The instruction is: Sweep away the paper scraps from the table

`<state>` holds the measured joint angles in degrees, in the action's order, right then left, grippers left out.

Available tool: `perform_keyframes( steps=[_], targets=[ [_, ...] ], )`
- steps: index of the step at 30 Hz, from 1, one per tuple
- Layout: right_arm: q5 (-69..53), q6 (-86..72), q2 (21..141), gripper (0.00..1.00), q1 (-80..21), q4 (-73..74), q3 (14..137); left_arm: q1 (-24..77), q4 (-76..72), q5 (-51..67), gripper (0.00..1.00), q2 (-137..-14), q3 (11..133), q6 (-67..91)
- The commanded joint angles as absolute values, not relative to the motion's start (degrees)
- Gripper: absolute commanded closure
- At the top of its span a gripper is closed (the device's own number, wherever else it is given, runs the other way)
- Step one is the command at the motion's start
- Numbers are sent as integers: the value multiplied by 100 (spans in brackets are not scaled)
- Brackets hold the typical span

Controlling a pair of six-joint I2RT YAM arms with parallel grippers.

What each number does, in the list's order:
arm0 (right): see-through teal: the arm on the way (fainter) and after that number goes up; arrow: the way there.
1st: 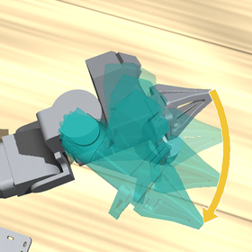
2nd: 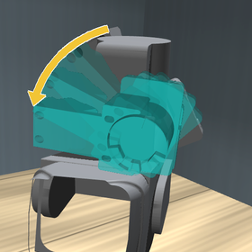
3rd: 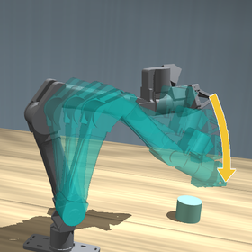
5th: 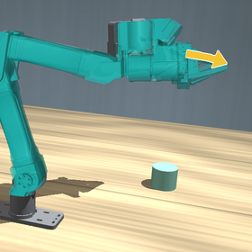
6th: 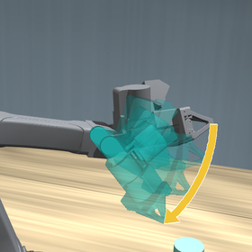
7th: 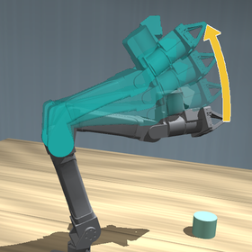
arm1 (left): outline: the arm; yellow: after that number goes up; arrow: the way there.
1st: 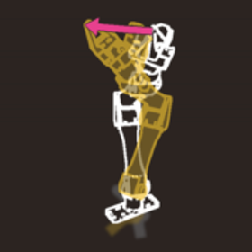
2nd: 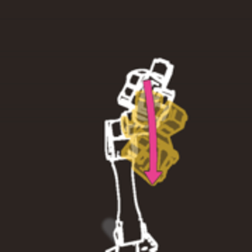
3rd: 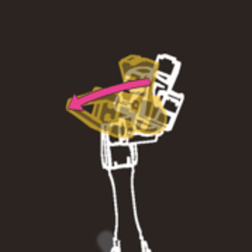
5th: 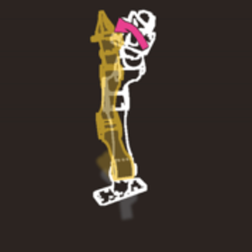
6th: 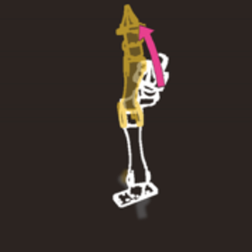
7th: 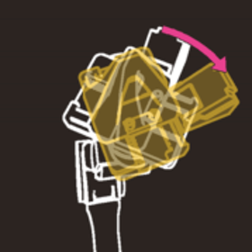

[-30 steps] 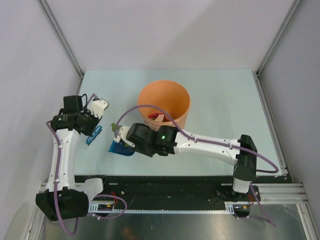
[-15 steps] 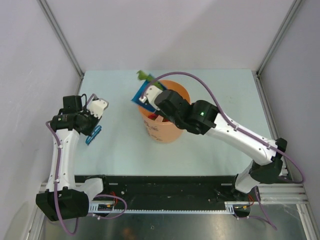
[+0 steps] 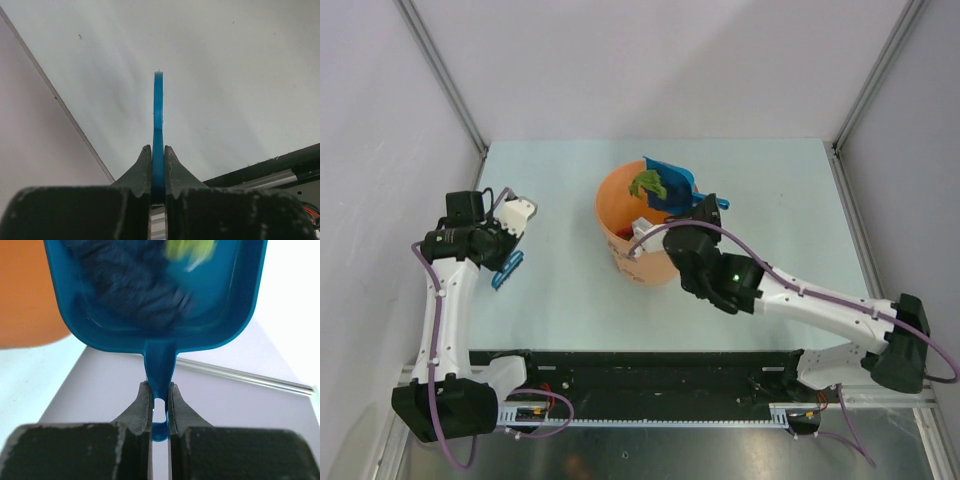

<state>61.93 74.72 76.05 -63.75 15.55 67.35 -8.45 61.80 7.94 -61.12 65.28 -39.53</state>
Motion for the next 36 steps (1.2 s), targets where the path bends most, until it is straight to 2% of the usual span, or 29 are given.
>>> perform_keyframes(
  steps=[1,11,14,17,19,20,23,26,27,30,33,36],
  targets=[
    [6197,10378,6944,100,-6399,-652,6198,-896,6073,932,100,-6012,6557,-4043],
    [5862,11162,6846,100,-6003,-1449,5950,-896,6064,1002,100,-5976,6504,-4052],
    [5740,11031,6934,100,-6248,-3121,5950,-896,6056,1142,100,-5959,6530,-4025],
    [5598,10067,6961,100,-6713,-3770,6142,-896,6047,1467,100,-5907,6565,-4148],
    [5677,8300,6978,100,-6925,-2738,6704,-896,6029,1843,100,-5897,6705,-4105],
    [5617,7592,6970,100,-7100,-1776,6854,-896,6021,1985,100,-5932,6776,-3991],
    [5143,5279,7127,100,-7390,0,7390,-896,5845,2215,100,-6204,7118,-3545],
    [4029,3174,7470,100,-7453,1794,8005,-896,5398,1970,100,-6459,7452,-3026],
    [3173,2694,7558,100,-7401,2098,8129,-896,5048,1821,100,-6495,7558,-2893],
    [1580,1751,7892,100,-7374,2689,8314,-861,4275,1004,100,-6697,7690,-2514],
    [628,1312,8287,100,-7383,2926,8314,-704,3633,248,100,-7021,7699,-2443],
    [405,1012,8717,100,-7383,3120,8314,-379,3000,-576,100,-7443,7551,-2592]
  ],
)
